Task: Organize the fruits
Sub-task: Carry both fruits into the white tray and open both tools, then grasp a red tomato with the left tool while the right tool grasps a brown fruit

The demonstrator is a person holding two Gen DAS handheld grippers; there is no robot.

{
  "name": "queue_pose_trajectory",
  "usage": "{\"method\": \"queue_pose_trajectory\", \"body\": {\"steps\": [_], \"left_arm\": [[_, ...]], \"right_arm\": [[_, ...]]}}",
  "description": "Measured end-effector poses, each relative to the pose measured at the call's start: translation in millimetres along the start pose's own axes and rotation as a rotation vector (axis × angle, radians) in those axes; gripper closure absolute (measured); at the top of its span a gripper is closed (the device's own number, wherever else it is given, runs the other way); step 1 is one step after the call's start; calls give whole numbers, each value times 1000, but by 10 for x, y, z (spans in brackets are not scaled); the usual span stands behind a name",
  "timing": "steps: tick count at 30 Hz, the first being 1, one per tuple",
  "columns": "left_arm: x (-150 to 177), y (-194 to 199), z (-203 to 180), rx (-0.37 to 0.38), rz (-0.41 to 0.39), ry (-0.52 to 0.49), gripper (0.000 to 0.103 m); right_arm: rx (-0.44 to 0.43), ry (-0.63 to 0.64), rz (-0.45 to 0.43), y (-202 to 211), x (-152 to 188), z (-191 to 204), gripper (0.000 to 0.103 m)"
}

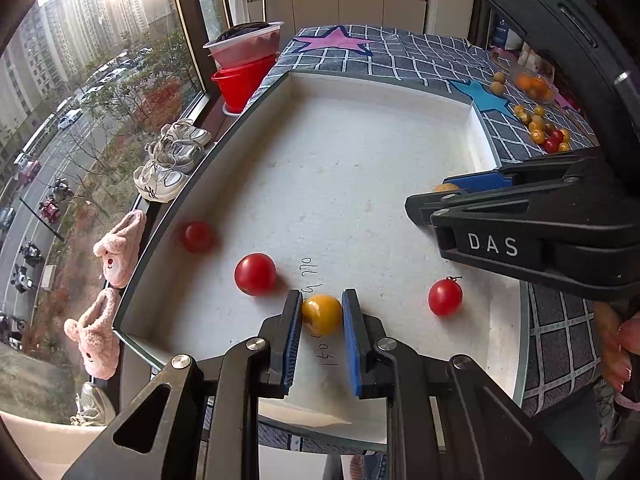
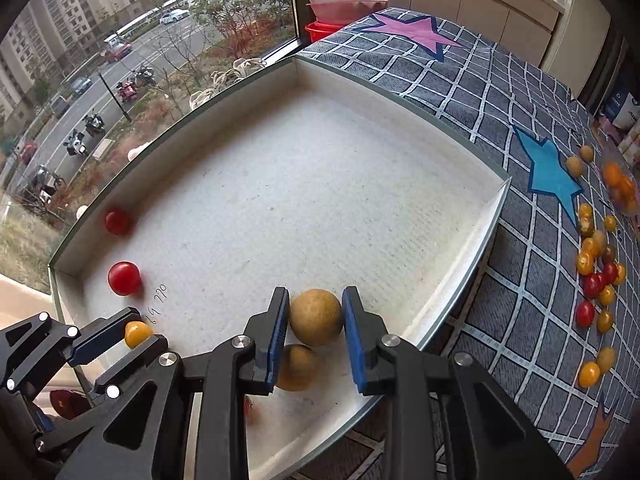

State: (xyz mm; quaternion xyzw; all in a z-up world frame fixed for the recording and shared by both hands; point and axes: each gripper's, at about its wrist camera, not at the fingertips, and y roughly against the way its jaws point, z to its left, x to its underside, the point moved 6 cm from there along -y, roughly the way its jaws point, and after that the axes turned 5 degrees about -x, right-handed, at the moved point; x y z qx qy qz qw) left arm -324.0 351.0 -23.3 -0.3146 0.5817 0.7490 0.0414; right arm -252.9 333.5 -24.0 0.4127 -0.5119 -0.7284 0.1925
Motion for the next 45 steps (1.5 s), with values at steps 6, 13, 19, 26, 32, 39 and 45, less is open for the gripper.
{"method": "queue_pose_trajectory", "body": {"steps": [6, 13, 19, 26, 32, 39, 45], "left_arm": [[-10, 4, -42, -23, 3, -25, 81], [-43, 96, -77, -43, -50, -45, 14], [-79, 201, -141, -26, -53, -49, 14], [-301, 468, -407, -6, -114, -90, 14], [-489, 655, -878, 70, -130, -134, 14], [-666, 570, -1544, 108, -105, -174, 14], [-775, 384, -1954, 124, -73, -195, 14]], "right_arm": [[-15, -13, -22, 94, -30, -15, 58], [-31, -47, -104, 392, -78, -103, 35], [-30, -104, -159, 681, 66, -331, 26], [11, -203, -191, 946, 421, -896, 25], [81, -332, -185, 1103, 883, -1582, 25], [142, -476, -195, 1256, 1377, -2246, 25], [157, -509, -207, 1255, 1541, -2486, 25]]}}
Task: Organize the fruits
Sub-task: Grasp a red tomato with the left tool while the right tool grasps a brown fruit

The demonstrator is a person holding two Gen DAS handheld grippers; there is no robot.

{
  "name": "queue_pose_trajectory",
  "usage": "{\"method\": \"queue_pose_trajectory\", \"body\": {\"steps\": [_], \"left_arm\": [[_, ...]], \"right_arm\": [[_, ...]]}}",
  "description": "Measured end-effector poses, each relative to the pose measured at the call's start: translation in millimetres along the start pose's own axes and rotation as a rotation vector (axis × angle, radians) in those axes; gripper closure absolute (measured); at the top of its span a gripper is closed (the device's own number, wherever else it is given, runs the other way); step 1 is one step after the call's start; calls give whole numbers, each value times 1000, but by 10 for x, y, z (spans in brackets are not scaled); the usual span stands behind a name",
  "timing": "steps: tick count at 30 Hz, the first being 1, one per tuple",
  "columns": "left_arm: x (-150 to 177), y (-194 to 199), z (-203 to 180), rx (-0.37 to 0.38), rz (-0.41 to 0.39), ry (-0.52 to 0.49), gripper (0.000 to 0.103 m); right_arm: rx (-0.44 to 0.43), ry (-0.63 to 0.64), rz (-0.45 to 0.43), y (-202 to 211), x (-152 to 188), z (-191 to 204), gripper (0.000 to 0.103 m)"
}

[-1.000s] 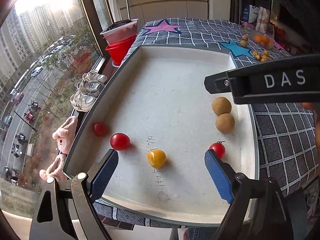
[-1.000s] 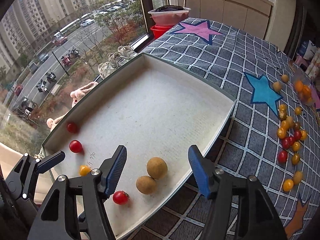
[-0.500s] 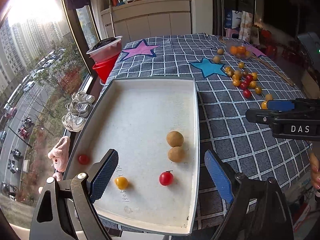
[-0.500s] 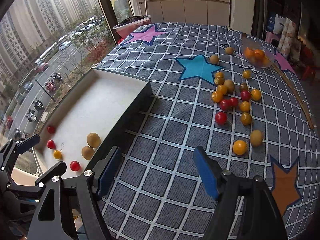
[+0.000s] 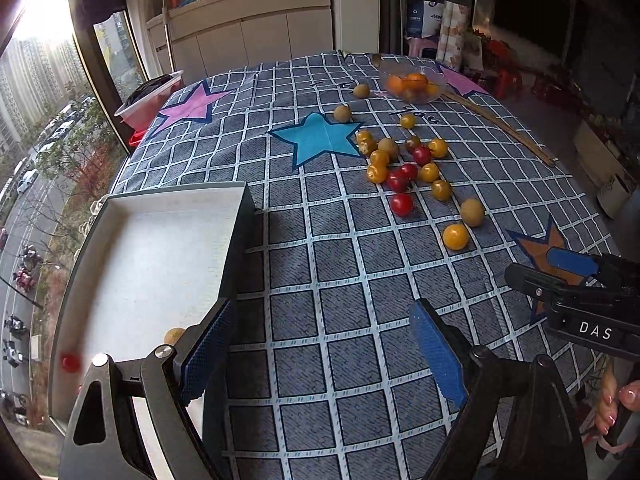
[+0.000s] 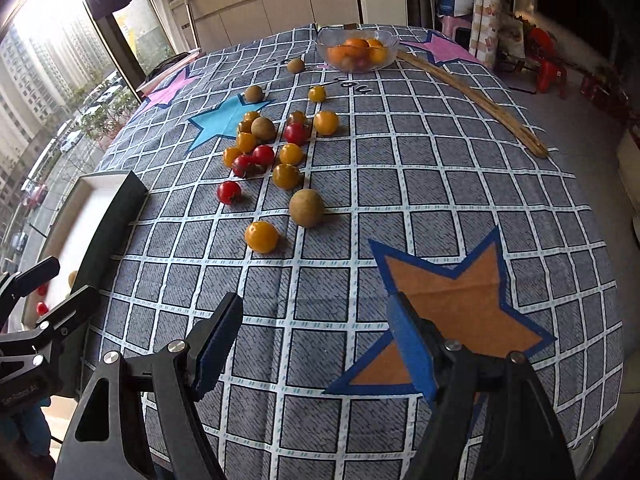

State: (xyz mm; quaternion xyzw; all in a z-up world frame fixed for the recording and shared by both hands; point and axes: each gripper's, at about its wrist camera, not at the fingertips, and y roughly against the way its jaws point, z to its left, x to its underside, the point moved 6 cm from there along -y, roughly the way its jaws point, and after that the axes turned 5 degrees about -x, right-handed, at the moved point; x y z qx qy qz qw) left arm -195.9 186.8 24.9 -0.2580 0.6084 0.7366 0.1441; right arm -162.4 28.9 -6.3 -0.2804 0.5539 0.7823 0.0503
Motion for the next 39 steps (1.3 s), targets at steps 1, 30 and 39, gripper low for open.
{"method": "queue_pose_trajectory", "body": {"steps": [1, 30, 39], "left_arm": [[-36, -37, -41, -5, -3, -4, 14], [-648, -1010, -578, 88, 71, -34, 45], [-636, -952, -632, 122, 66, -61, 82]], "right_arm": [[7, 5, -7, -9, -8, -18, 25], [10, 140, -58, -518, -420, 5, 44], [-3, 141, -48, -546, -462, 80, 75]]}}
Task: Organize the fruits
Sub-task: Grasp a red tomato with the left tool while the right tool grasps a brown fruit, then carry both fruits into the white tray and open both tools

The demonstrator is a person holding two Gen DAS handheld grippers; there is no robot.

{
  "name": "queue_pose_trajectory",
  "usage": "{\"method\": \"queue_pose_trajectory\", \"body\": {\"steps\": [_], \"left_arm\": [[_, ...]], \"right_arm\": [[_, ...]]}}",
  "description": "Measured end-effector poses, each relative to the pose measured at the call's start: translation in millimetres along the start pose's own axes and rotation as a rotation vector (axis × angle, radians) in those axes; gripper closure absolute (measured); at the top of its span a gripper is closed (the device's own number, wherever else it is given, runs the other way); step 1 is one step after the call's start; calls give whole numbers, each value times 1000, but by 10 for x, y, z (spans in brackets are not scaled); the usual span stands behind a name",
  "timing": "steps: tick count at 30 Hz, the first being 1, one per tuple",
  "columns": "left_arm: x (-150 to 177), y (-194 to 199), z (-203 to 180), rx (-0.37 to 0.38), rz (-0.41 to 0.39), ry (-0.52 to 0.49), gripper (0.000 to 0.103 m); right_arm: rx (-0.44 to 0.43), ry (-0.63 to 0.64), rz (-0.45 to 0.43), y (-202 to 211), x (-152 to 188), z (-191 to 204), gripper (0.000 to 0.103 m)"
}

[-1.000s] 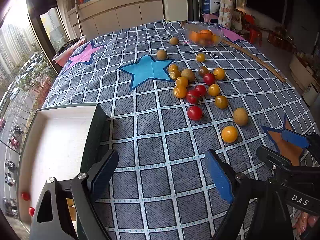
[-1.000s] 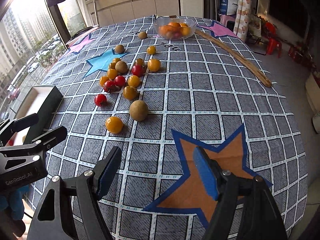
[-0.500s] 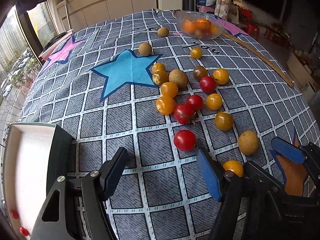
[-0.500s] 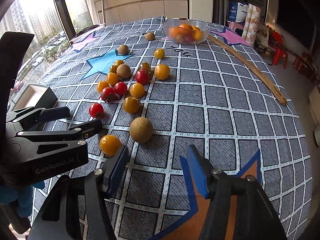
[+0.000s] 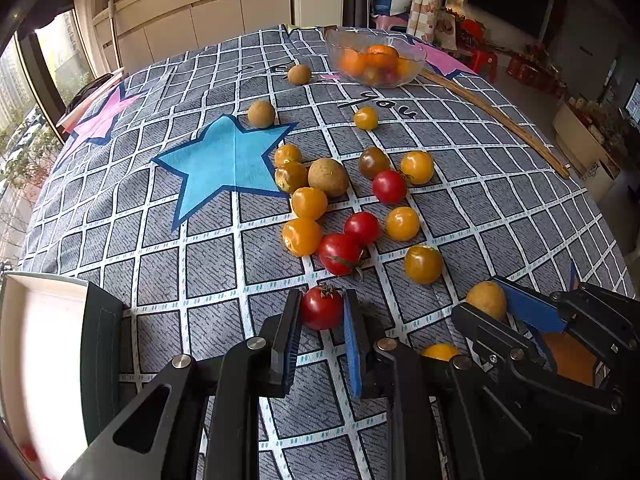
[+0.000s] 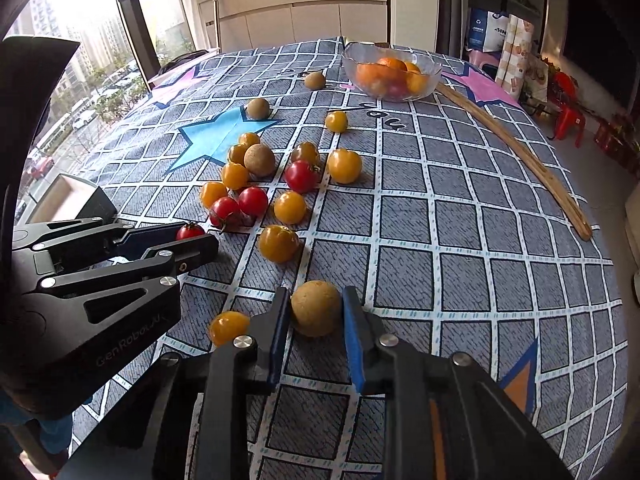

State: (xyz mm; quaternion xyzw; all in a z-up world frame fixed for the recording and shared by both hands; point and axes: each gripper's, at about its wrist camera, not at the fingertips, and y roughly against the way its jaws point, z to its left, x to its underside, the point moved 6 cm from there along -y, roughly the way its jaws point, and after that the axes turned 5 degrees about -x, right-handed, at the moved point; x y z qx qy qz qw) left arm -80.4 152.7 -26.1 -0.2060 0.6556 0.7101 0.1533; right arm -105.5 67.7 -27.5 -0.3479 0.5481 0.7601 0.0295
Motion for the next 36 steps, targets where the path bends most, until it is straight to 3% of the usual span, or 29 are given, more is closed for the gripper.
{"method": "queue_pose_trajectory", "body": {"steps": [7, 23, 36], "left_arm": [[227, 141, 67, 17, 18, 11, 82], [635, 727, 288, 4, -47, 2, 82], [713, 1149, 848, -36, -123, 70, 82]], "right_arm": [[-46, -52, 23, 110, 155, 3, 75], [-72, -136, 62, 357, 498, 88, 75], [-72, -64, 48, 528, 311, 527, 75]]}}
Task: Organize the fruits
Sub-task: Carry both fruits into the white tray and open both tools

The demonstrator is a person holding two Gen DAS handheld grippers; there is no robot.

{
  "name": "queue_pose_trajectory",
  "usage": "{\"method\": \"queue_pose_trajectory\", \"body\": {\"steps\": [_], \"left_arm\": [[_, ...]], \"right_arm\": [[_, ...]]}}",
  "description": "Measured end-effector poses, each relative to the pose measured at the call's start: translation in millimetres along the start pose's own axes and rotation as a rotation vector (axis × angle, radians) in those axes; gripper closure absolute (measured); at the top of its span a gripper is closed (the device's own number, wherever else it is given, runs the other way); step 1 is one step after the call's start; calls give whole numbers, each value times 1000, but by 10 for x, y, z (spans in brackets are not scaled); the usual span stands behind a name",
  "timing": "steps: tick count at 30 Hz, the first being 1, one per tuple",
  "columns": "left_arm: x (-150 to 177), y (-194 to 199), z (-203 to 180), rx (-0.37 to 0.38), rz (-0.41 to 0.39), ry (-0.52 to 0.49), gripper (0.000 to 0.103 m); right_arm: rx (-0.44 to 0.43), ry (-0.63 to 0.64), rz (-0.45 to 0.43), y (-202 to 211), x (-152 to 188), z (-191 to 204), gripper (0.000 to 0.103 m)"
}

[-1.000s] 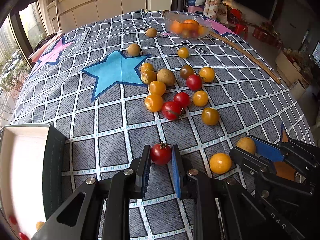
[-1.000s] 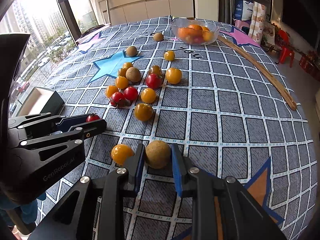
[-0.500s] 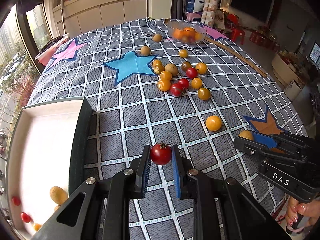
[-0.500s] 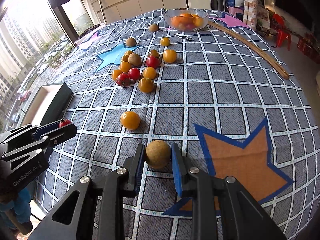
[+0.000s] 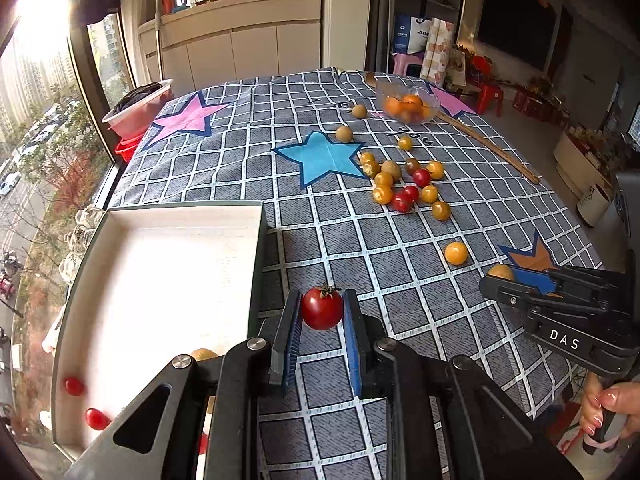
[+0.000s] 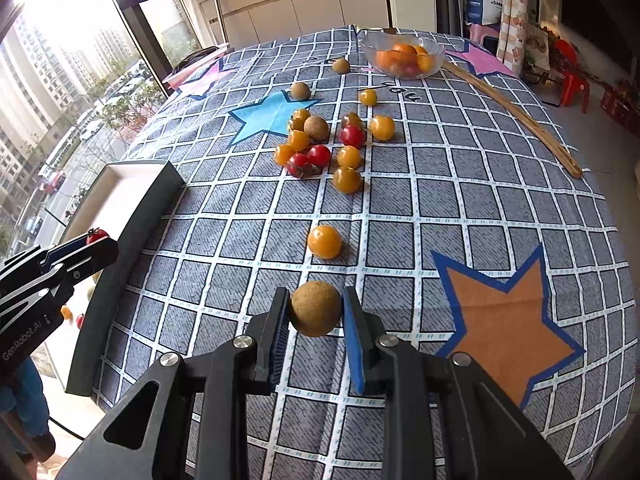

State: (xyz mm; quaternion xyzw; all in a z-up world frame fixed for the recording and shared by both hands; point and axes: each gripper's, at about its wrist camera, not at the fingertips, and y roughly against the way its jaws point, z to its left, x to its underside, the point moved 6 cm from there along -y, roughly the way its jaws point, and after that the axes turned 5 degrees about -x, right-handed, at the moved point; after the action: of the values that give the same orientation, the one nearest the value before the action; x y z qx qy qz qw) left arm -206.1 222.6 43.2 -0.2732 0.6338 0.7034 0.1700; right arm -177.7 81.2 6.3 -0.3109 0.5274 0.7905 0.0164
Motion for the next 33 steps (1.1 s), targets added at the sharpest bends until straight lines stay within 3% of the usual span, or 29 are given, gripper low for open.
{"method": "queue_pose_trajectory", "body": {"steps": [19, 26, 33], "left_arm": [[195, -10, 1181, -128, -5, 183, 82], [305, -210, 1567, -177, 47, 249, 82], [436, -370, 1682, -192, 100, 258, 82]], "right_arm": [[-92, 192, 48, -342, -360, 1277, 75], [-134, 227, 85, -580, -521, 1666, 75], [-171, 241, 145, -898, -564, 1976, 75]]}}
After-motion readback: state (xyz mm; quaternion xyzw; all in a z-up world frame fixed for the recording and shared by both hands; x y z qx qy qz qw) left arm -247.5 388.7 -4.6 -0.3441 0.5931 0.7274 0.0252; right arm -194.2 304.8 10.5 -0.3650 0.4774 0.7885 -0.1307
